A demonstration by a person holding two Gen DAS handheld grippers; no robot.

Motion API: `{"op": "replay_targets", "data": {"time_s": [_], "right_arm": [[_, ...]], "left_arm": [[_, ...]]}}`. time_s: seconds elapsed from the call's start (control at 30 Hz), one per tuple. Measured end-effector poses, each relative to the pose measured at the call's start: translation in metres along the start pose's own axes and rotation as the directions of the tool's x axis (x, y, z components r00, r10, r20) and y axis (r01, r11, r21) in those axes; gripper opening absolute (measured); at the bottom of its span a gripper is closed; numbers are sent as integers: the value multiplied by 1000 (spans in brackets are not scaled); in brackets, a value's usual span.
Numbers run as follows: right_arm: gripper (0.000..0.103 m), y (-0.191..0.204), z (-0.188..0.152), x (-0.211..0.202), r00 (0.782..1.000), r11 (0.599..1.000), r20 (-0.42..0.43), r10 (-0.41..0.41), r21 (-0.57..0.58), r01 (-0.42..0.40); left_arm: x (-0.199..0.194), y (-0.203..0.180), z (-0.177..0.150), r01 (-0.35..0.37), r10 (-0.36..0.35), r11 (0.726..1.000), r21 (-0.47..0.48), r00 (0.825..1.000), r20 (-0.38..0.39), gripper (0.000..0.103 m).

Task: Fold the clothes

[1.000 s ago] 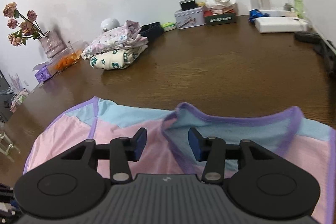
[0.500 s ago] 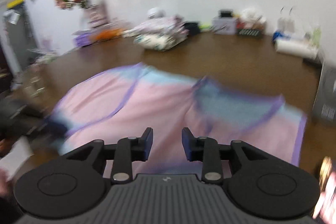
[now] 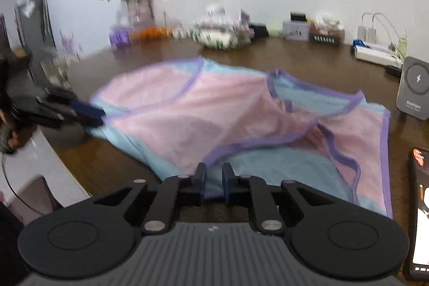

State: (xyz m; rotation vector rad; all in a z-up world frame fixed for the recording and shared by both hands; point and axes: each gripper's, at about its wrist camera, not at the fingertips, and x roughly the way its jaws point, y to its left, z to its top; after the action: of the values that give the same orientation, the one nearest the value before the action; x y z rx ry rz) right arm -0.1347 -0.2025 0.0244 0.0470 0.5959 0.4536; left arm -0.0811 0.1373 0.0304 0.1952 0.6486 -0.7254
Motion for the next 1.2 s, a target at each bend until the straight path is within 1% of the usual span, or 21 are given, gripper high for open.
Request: {"op": "replay_targets", "data": {"time_s": [0.07,0.1,0.2,0.23,0.27,0.33,0.47,0.53,0.57,0.6,0.63,0.67,0.7,0.8,0.83,0.87,0.9,0.93,0.97,1.07,1.2], "right_arm": [[17,-2,0,-3,999,998,6,51,29,-51],[17,-1,-2,-2,998,997,4,64,31,-64],[18,7,-8,6,998,998,-26,56,5,-56],[16,9,-11,8,998,998,-34,61,-1,-61],[11,10,-13,9,997,998,-38,63,-6,-63],[5,10,-16,9,997,998,-47,64,-19,-65],[3,1,-14,2,996,998,-74,43,-34,-46],[4,-3,-13,-1,996,999,-76,39,-30,-42],[7,-2,-12,-4,996,998,-69,56,-28,-58],[11,-1,-11,-8,995,997,-62,73,-26,-75],[18,1,-11,-10,995,996,-53,80,-33,-82],[32,2,-12,-11,995,995,-44,86,-42,-88],[33,4,-13,-11,996,995,-44,81,-55,-84],[31,4,-18,-5,996,995,-55,75,-64,-79],[24,5,-19,-3,995,994,-56,79,-66,-83],[18,6,-20,-2,996,994,-51,73,-76,-76],[15,8,-21,-1,997,994,-46,65,-86,-69],[9,7,-21,-1,997,994,-43,59,-87,-62],[5,6,-21,-1,998,995,-40,53,-85,-56],[4,3,-20,-3,997,994,-44,67,-78,-71],[4,-4,-12,-14,997,995,2,81,-55,-81]], "left_arm": [[-5,-2,-2,23,-23,1000,18,1000,6,26],[-5,-3,-4,31,-31,999,28,1000,3,26],[-5,-7,-9,35,-34,998,53,999,-11,26],[-5,-7,-10,33,-32,998,60,999,-9,25],[-5,-8,-10,30,-30,997,65,1000,-6,17],[-6,-6,-11,26,-26,996,83,1000,-7,4],[-9,-5,-12,35,-33,990,135,999,-19,3],[-11,-3,-11,49,-46,990,130,999,-24,6],[-12,-2,-11,56,-53,990,130,998,-22,10],[-14,-1,-11,62,-60,990,129,998,-21,10],[-15,-1,-12,64,-63,989,133,998,-16,11],[-15,-1,-12,67,-65,988,138,998,-16,12],[-15,-2,-13,67,-65,988,140,998,-16,12],[-11,-2,-14,63,-62,988,141,998,-16,12],[-10,-2,-14,67,-66,987,145,998,-13,12],[-9,-2,-13,72,-71,986,149,997,-11,8],[-8,-1,-13,74,-74,986,151,997,-11,5],[-8,0,-13,78,-77,986,148,997,-11,3],[-8,2,-12,82,-81,986,143,997,-11,2],[-11,6,-13,81,-82,988,130,997,4,1],[-15,12,-4,53,-60,991,122,997,54,0]]}}
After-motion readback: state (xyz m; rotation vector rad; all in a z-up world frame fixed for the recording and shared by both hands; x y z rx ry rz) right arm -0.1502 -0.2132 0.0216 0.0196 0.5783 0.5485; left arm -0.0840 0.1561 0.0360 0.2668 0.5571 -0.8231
